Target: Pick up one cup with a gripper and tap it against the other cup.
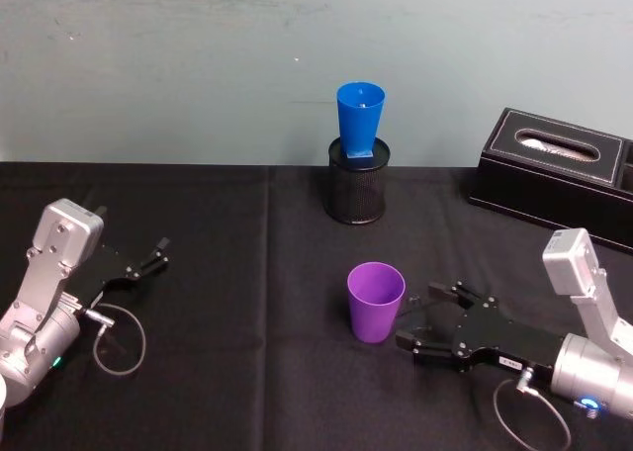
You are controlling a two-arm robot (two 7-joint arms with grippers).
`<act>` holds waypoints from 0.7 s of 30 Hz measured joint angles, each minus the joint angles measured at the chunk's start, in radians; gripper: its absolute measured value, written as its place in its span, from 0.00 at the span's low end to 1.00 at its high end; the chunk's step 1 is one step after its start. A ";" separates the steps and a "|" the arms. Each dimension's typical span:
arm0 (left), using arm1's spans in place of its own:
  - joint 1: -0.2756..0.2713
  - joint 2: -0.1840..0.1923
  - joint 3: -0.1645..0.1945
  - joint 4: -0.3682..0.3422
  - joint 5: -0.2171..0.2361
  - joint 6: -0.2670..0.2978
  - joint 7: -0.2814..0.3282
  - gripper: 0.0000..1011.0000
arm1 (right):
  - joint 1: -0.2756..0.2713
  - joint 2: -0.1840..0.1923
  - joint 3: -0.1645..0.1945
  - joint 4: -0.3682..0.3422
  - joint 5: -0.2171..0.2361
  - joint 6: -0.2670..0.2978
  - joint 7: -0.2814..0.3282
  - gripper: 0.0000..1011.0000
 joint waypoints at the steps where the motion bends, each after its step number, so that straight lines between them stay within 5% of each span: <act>1: 0.000 0.000 0.000 0.000 0.000 0.000 0.000 1.00 | 0.003 -0.004 -0.002 0.004 -0.004 -0.003 0.001 0.99; 21: 0.000 0.000 0.000 0.000 0.000 0.000 0.000 1.00 | 0.080 -0.121 -0.038 0.138 -0.072 -0.088 0.016 0.99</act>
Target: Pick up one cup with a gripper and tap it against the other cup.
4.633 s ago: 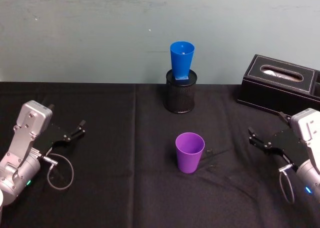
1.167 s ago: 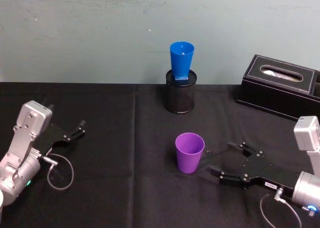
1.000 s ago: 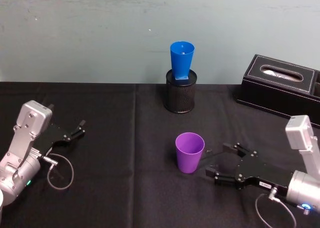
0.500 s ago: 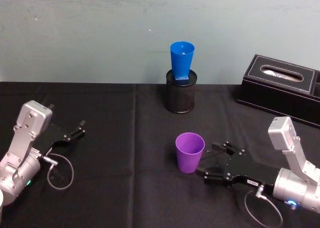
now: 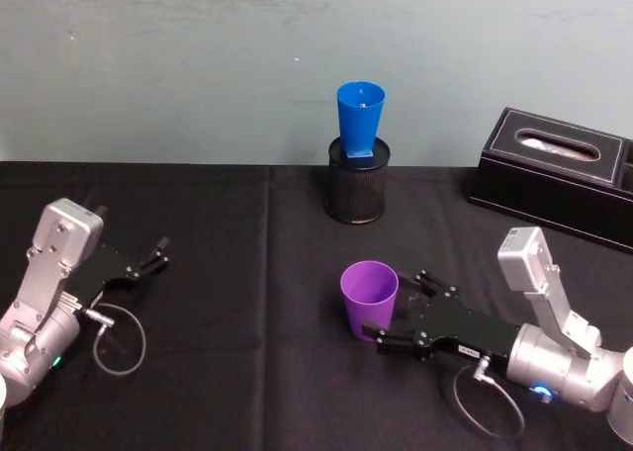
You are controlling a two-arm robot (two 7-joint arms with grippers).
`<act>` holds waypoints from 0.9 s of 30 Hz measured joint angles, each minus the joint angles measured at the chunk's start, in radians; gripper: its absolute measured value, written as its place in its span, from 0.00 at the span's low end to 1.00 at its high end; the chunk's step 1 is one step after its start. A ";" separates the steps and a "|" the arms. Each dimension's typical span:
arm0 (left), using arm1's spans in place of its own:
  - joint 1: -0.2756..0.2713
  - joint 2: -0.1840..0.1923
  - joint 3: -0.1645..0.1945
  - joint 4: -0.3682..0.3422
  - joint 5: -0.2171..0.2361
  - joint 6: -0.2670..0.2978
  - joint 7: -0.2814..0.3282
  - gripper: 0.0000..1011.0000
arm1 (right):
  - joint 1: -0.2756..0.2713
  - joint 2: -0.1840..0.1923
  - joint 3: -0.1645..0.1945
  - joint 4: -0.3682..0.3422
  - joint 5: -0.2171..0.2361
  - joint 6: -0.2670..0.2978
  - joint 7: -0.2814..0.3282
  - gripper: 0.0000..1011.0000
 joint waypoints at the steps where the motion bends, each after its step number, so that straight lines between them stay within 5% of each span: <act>1: 0.000 0.000 0.000 0.000 0.000 0.000 0.000 1.00 | 0.005 -0.009 -0.001 0.010 -0.003 -0.002 -0.003 0.99; 27: 0.000 0.000 0.000 0.000 0.000 0.000 0.000 1.00 | 0.032 -0.115 0.029 0.114 -0.039 -0.038 -0.070 0.99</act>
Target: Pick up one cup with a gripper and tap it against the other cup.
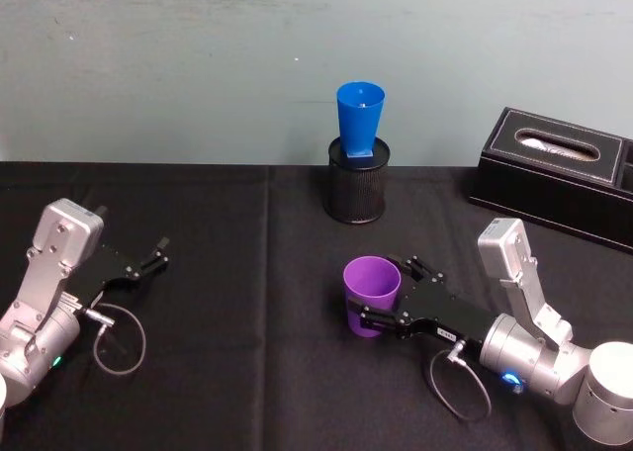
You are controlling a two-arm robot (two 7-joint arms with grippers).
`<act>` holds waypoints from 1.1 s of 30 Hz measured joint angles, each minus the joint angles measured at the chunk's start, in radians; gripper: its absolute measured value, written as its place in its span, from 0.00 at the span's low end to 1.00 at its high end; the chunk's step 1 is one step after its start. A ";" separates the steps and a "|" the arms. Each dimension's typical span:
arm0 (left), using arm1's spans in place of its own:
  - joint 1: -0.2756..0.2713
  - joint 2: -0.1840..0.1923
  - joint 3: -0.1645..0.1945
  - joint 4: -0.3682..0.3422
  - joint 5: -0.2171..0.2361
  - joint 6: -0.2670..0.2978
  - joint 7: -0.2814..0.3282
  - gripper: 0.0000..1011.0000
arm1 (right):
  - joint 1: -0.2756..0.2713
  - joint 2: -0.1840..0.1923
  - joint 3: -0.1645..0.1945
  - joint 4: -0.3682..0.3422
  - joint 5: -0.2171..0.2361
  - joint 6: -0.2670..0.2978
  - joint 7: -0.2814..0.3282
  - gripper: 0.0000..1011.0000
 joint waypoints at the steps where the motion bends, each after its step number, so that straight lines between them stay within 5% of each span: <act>1: 0.000 0.000 0.000 0.000 0.000 0.000 0.000 1.00 | 0.000 -0.003 0.002 0.003 0.000 0.000 0.001 0.99; 27: 0.000 0.000 0.000 0.000 0.000 0.000 0.000 1.00 | 0.003 -0.020 0.007 0.021 0.015 0.002 0.028 0.99; 33: 0.000 0.000 0.000 0.000 0.000 0.000 0.000 1.00 | 0.002 -0.019 0.007 0.021 0.015 0.002 0.028 0.90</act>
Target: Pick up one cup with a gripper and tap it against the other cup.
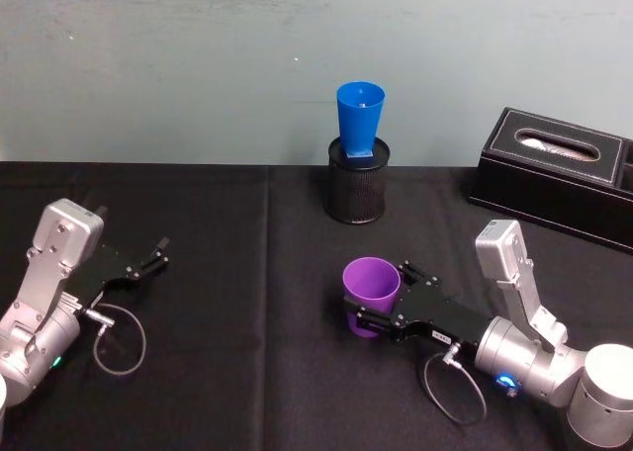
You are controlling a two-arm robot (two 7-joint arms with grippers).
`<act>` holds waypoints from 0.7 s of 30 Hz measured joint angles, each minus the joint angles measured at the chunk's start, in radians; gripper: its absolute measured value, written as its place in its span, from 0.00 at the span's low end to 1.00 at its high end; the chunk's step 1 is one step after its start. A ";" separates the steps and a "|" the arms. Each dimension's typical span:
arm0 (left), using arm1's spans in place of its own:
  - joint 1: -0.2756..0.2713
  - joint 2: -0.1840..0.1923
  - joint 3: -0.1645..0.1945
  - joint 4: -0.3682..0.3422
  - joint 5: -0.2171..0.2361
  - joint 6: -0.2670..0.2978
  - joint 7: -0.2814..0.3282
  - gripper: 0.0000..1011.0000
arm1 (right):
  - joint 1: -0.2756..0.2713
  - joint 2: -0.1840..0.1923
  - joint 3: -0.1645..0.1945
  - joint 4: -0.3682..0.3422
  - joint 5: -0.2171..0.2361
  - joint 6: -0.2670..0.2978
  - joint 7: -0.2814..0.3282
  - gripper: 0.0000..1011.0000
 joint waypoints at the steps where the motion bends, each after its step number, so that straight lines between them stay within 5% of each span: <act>1: 0.000 0.000 0.000 0.000 0.000 0.000 0.000 1.00 | 0.000 0.000 0.000 0.000 0.000 0.000 0.000 0.88; 6: 0.000 0.000 0.000 0.000 0.000 0.000 0.000 1.00 | 0.000 0.000 0.000 0.000 0.000 0.000 0.000 0.78; 21: 0.000 0.000 0.000 0.000 0.000 0.000 0.000 1.00 | 0.000 0.000 0.000 -0.002 0.000 0.001 0.000 0.72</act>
